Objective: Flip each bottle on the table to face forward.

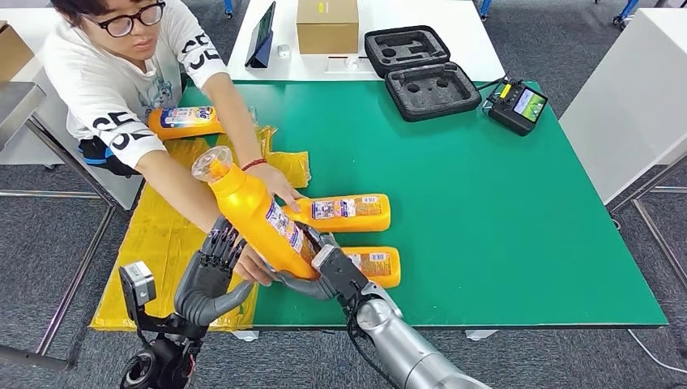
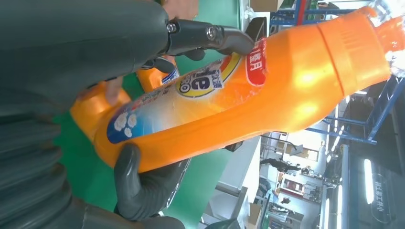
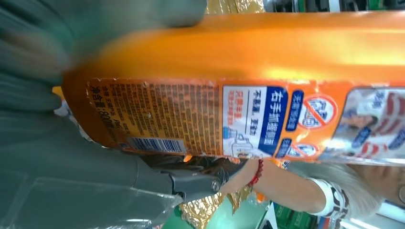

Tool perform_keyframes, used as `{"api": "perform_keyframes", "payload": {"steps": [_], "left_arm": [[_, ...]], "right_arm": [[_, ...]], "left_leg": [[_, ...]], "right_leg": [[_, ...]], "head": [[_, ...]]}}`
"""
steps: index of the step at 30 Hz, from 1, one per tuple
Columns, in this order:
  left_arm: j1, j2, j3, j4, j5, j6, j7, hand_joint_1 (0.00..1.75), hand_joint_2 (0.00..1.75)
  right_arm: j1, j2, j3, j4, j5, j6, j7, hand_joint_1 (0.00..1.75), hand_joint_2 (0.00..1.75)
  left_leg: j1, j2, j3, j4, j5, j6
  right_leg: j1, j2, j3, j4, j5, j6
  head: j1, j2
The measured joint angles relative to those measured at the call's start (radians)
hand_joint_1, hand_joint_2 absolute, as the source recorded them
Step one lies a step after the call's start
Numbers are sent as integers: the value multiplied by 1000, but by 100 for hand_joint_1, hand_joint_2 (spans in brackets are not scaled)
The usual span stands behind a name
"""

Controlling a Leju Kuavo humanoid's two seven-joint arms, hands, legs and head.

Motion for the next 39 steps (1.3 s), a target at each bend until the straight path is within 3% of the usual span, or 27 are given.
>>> {"api": "perform_keyframes", "payload": {"steps": [27, 39], "left_arm": [[-55, 21, -9, 73, 26, 110, -1, 0, 175], [-56, 25, 9, 69, 171, 52, -7, 0, 175]], "right_arm": [[30, 35, 138, -45, 93, -7, 1, 175, 175], [6, 35, 167, -56, 153, -5, 31, 175, 175]], "left_leg": [[0, 0, 0, 0, 0, 0], [0, 0, 0, 0, 0, 0]], "right_leg": [[0, 0, 0, 0, 0, 0], [0, 0, 0, 0, 0, 0]], "head": [[0, 0], [0, 0]]}}
